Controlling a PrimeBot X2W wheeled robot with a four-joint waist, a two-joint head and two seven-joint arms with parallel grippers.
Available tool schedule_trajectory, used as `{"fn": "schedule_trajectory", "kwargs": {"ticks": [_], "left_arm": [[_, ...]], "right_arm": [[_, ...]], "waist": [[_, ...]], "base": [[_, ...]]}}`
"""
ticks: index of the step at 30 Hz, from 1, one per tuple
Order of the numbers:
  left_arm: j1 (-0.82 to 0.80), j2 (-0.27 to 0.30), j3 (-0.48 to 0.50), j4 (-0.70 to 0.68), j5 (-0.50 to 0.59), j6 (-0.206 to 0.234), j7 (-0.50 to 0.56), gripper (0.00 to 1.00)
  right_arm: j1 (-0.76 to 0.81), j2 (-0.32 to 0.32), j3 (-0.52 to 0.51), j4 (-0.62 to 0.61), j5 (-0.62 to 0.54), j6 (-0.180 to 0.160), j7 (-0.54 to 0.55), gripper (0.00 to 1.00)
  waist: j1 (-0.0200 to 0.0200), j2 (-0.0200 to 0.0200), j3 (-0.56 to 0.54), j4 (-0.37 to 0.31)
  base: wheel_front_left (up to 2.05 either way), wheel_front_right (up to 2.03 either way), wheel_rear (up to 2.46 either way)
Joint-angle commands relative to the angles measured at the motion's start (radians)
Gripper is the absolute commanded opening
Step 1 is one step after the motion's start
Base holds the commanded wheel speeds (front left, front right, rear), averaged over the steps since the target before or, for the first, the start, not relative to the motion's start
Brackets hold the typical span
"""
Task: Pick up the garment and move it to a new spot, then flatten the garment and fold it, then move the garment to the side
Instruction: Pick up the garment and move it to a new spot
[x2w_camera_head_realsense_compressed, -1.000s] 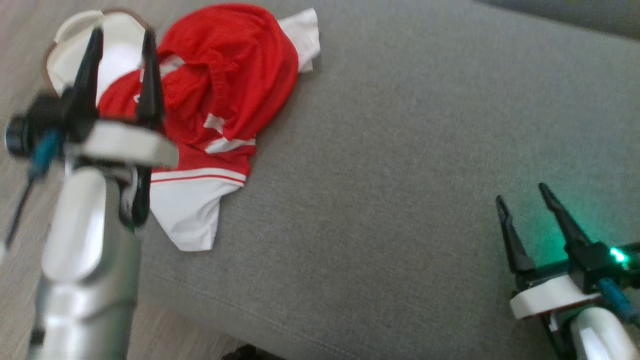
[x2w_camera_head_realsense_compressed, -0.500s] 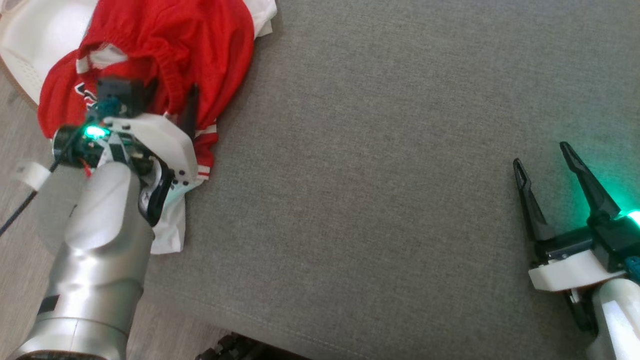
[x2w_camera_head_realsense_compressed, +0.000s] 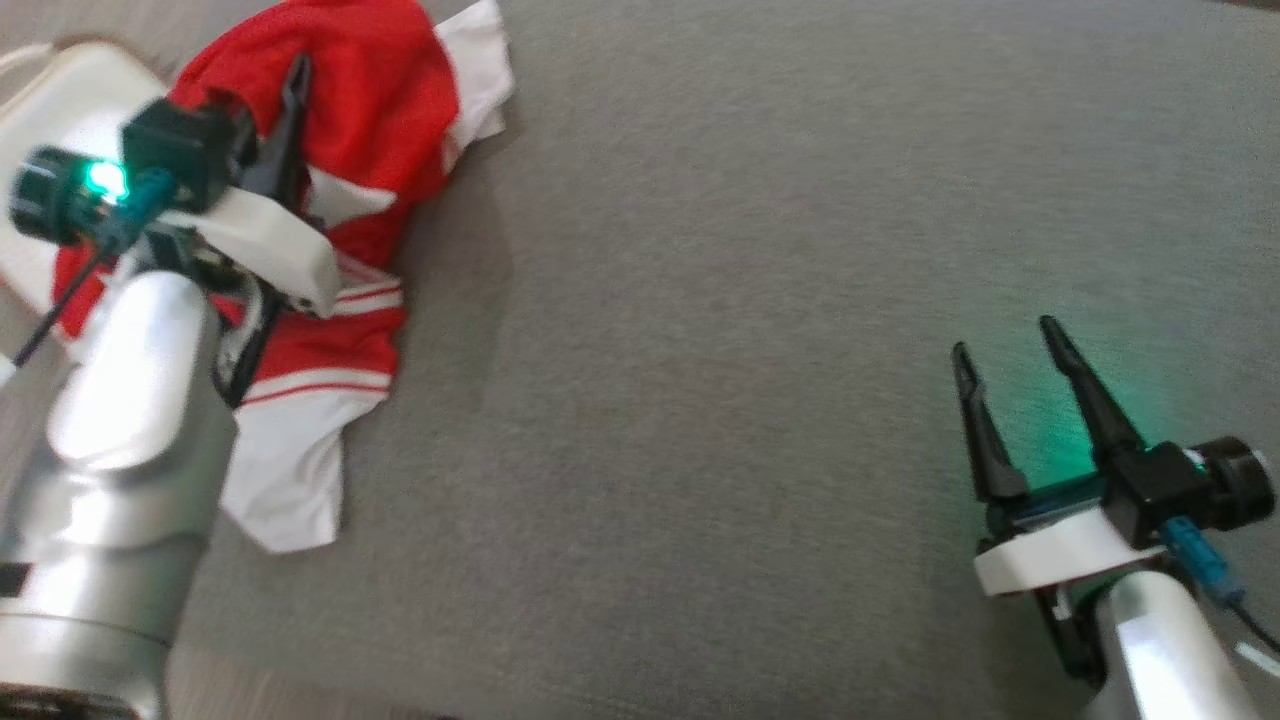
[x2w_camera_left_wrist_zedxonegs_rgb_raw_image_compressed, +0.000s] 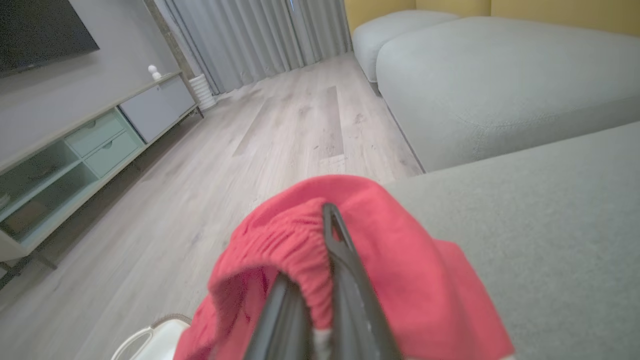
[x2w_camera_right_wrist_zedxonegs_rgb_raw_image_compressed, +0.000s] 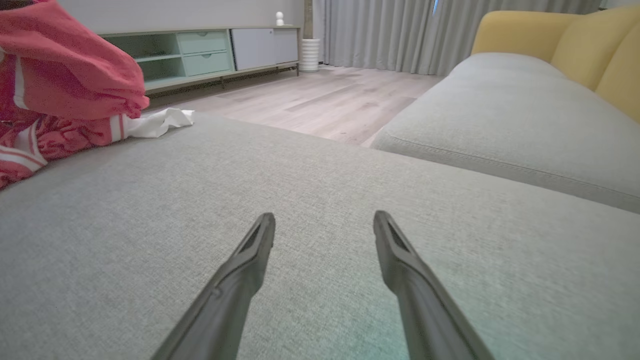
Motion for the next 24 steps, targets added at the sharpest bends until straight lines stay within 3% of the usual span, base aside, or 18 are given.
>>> {"fn": "schedule_trajectory", "kwargs": {"ticks": [1,12,18,24], "left_arm": [[-0.059,0.060,0.017,-0.056,0.003,0.002,0.004,0.00],[-0.113,0.130,-0.115,-0.442,-0.080,0.002,0.220,0.00],[-0.163,0.089,-0.158,-0.520,-0.142,0.002,0.274,0.00],[-0.191,0.004,-0.182,-0.482,-0.209,0.003,0.297,0.00]], "right_arm": [[0.010,0.007,0.023,-0.023,0.007,-0.001,0.001,1.00],[0.053,0.086,0.051,-0.005,0.039,-0.001,0.001,1.00],[0.062,0.093,0.071,-0.006,0.054,-0.001,0.001,1.00],[0.064,0.093,0.086,-0.015,0.102,-0.001,0.001,1.00]], "waist": [[0.0002,0.0000,-0.067,-0.076],[0.0002,0.0000,-0.191,-0.320],[0.0002,0.0000,-0.222,-0.445],[0.0002,0.0000,-0.217,-0.525]], "base": [[0.00,0.00,0.00],[0.00,0.00,0.00],[0.00,0.00,0.00],[0.00,0.00,0.00]]}}
